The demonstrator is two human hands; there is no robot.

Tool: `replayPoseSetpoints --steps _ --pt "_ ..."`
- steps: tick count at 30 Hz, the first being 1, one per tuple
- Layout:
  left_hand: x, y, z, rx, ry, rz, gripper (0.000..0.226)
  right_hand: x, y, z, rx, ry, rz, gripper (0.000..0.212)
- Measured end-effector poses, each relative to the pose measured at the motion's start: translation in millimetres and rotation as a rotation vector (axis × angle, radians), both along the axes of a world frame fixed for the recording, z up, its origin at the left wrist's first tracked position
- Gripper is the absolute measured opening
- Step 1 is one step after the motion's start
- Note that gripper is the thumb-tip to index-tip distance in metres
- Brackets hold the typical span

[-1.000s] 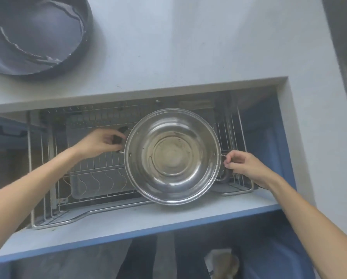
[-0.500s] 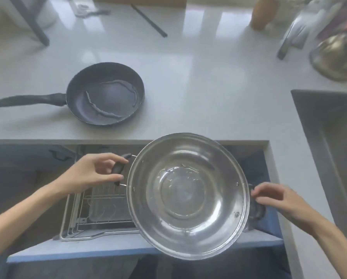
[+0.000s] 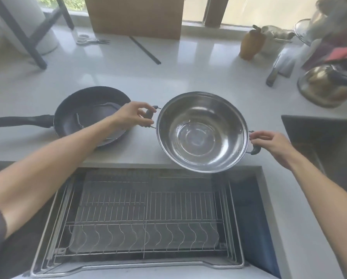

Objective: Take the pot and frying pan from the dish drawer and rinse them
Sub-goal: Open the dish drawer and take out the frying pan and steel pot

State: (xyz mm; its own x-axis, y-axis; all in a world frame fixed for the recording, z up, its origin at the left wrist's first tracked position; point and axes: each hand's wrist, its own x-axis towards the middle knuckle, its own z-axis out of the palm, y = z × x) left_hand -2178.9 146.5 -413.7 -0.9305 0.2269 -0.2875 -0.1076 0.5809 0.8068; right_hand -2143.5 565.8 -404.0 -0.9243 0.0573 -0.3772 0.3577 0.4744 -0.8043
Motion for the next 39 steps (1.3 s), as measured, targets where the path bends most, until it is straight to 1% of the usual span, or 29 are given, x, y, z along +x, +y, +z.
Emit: replayPoseSetpoints --steps 4,7,9,10,12,14,15,16,18,20,23,25,28,30,31,33,35,39 --pt "-11.9 1.5 -18.0 -0.002 0.045 0.08 0.031 -15.9 -3.5 -20.9 -0.064 0.056 -0.105 0.019" --pt "-11.1 3.5 -19.8 0.014 0.049 0.082 0.03 -16.4 -2.7 -31.6 -0.09 0.07 -0.137 0.023" --pt "-9.4 8.3 -17.6 -0.022 0.021 0.058 0.03 -12.3 -1.6 -34.6 -0.105 0.08 -0.136 0.023" --pt "-6.6 11.3 -13.0 -0.061 0.038 0.059 0.03 -9.2 -2.4 -32.5 -0.105 0.1 -0.142 0.022" --pt "4.3 14.9 0.2 -0.107 0.177 0.154 0.031 -1.8 -3.2 -22.9 -0.108 0.228 -0.219 0.024" --pt "32.5 13.4 21.1 0.01 0.306 0.293 0.031 14.4 -3.8 -1.1 -0.198 0.389 -0.33 0.025" --pt "53.3 9.7 32.7 0.061 0.367 0.313 0.031 27.9 -4.5 12.7 -0.27 0.43 -0.361 0.023" --pt "77.7 5.3 41.9 0.073 0.414 0.296 0.03 47.1 -6.6 26.1 -0.341 0.444 -0.361 0.021" --pt "131.0 -6.0 49.8 0.082 0.44 0.229 0.027 103.0 -14.2 46.6 -0.403 0.408 -0.313 0.017" --pt "181.9 -16.1 42.6 0.075 0.406 0.177 0.027 168.3 -25.1 50.1 -0.362 0.352 -0.281 0.015" --pt "245.5 -21.0 20.6 0.011 0.368 0.124 0.023 250.4 -41.5 30.0 -0.244 0.274 -0.249 0.012" --pt "288.1 -20.0 7.3 -0.026 0.366 0.104 0.023 288.6 -50.1 13.4 -0.203 0.191 -0.22 0.013" --pt "369.9 -8.7 -4.6 -0.024 0.327 0.114 0.019 340.6 -67.3 -4.1 -0.189 0.086 -0.15 0.017" --pt "427.0 3.7 -10.6 -0.006 0.268 0.118 0.019 370.8 -75.5 -18.4 -0.194 0.049 -0.102 0.013" --pt "455.4 8.9 -13.1 -0.006 0.235 0.116 0.02 387.2 -80.4 -27.0 -0.187 0.029 -0.07 0.019" --pt "501.6 16.3 -24.8 0.011 0.152 0.15 0.022 418.0 -89.7 -42.4 -0.177 -0.007 -0.002 0.02" --pt "527.5 19.7 -46.2 -0.014 0.053 0.172 0.025 444.0 -96.0 -57.1 -0.169 -0.041 0.07 0.016" --pt "543.2 24.4 -100.1 -0.117 -0.15 0.1 0.032 488.0 -111.4 -87.9 -0.09 -0.121 0.199 0.014"
